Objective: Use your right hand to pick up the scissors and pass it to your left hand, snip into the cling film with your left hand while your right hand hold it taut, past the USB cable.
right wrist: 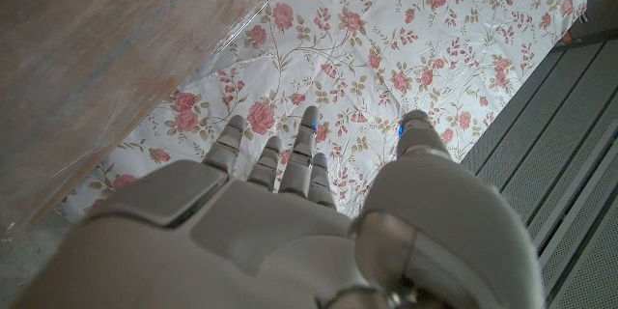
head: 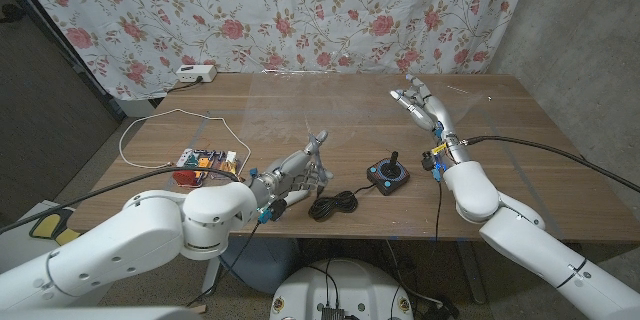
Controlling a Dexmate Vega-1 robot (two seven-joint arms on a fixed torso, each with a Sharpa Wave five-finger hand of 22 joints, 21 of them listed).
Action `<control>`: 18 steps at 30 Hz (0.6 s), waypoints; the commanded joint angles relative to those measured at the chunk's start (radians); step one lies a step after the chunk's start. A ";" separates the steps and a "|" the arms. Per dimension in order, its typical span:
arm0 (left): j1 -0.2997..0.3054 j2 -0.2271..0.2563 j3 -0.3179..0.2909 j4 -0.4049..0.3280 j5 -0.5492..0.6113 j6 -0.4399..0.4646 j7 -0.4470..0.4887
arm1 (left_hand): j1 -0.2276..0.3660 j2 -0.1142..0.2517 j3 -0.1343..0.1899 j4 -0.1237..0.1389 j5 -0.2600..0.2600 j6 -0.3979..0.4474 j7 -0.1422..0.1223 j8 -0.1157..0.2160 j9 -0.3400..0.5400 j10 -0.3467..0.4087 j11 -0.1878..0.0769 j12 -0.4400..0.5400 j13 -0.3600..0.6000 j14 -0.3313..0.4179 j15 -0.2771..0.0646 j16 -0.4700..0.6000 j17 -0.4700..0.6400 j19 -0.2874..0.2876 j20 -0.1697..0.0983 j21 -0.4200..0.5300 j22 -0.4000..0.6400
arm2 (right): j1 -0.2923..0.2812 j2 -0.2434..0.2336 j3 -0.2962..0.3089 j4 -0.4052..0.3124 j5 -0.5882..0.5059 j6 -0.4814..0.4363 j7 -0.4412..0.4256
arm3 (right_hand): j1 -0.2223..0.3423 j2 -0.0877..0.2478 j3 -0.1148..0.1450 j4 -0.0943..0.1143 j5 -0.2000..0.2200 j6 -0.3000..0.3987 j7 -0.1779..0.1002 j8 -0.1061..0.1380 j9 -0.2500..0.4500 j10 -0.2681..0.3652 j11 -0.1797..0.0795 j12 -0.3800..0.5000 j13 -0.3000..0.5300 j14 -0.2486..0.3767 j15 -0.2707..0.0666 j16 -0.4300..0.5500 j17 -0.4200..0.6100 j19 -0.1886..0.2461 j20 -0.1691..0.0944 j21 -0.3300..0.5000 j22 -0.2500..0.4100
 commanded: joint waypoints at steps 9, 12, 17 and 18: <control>0.049 0.018 -0.032 -0.010 -0.020 -0.023 0.005 | 0.011 0.008 -0.013 0.001 0.007 -0.051 0.058 -0.009 0.006 -0.002 0.003 0.002 0.000 -0.019 0.005 -0.006 -0.002 0.000 -0.001 -0.005 0.003 | 0.142 -0.080 -0.100 -0.071 -0.165 -0.294 0.025 | 0.055 -0.005 0.019 -0.031 0.001 -0.008 -0.008 0.004 0.000 -0.019 -0.007 -0.018 0.003 -0.019 -0.003 -0.003 -0.005 0.011 0.004 0.003 0.002; 0.052 0.021 -0.033 -0.015 -0.014 -0.024 0.010 | 0.011 0.009 -0.015 0.001 0.008 -0.050 0.058 -0.010 0.007 -0.001 0.003 0.002 -0.002 -0.017 0.006 -0.006 -0.002 0.000 -0.001 -0.005 0.003 | 0.187 -0.108 -0.137 -0.084 -0.196 -0.352 0.066 | 0.045 -0.017 0.012 -0.023 -0.006 -0.017 -0.007 -0.001 0.000 -0.074 -0.002 -0.041 0.004 -0.068 0.009 -0.018 -0.005 -0.022 0.006 -0.008 0.002; 0.030 0.024 -0.028 -0.011 -0.025 -0.011 -0.011 | 0.011 0.010 -0.018 0.002 0.009 -0.052 0.059 -0.011 0.009 0.000 0.003 0.003 -0.002 -0.017 0.006 -0.006 -0.002 0.001 -0.001 -0.006 0.003 | 0.277 -0.149 -0.213 -0.108 -0.247 -0.462 0.153 | 0.024 -0.027 0.002 -0.010 -0.014 -0.060 -0.006 -0.015 0.001 -0.128 0.029 -0.055 0.010 -0.111 0.003 -0.019 0.001 -0.067 0.006 -0.011 0.002; 0.023 0.025 -0.026 -0.011 -0.024 -0.008 -0.015 | 0.011 0.010 -0.019 0.002 0.009 -0.051 0.058 -0.011 0.009 -0.002 0.003 0.004 0.000 -0.016 0.005 -0.006 -0.002 0.001 -0.001 -0.006 0.003 | 0.291 -0.155 -0.227 -0.110 -0.254 -0.479 0.166 | 0.018 -0.030 -0.001 -0.008 -0.014 -0.068 -0.004 -0.016 0.002 -0.140 0.035 -0.057 0.011 -0.122 0.006 -0.019 0.003 -0.076 0.006 -0.012 0.002</control>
